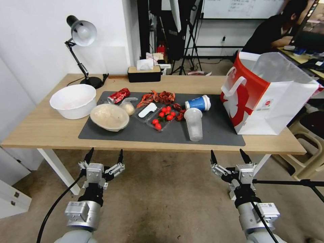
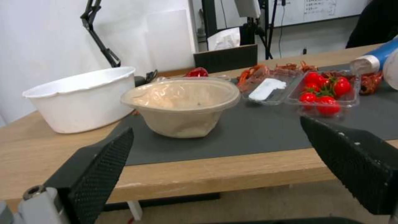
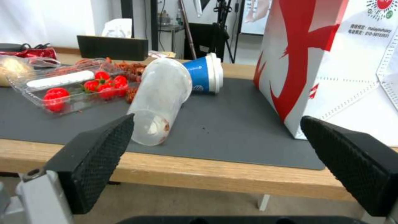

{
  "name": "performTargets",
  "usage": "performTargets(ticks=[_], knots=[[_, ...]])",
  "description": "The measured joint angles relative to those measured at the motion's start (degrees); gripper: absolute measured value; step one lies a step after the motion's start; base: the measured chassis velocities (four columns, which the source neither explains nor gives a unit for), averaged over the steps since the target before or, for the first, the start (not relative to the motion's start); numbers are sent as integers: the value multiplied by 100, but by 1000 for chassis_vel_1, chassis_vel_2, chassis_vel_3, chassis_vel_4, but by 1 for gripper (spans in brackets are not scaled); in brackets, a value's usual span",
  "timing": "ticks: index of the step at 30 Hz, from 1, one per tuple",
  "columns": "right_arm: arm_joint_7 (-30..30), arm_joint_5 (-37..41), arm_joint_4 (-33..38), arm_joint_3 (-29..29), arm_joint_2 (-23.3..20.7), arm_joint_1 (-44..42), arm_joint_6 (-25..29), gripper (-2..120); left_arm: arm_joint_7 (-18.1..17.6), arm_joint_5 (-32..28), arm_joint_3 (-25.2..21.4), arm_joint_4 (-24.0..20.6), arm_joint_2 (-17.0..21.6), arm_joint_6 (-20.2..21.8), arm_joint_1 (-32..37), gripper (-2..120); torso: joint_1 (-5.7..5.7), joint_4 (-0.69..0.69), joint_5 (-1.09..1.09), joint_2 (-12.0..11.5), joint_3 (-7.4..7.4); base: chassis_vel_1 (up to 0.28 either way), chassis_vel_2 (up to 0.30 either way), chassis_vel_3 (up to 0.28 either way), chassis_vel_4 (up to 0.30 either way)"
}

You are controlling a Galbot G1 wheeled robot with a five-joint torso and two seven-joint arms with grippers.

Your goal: Pick up the trash from the table and place it into the takeout bag.

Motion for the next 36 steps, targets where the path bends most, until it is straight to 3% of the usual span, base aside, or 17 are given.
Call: performTargets(ticks=[36], knots=[[7, 33, 0, 0, -9, 40, -49, 100, 0, -23, -28, 0, -16, 51, -25, 100, 0, 0, 0, 0, 0, 0, 0, 0, 0]])
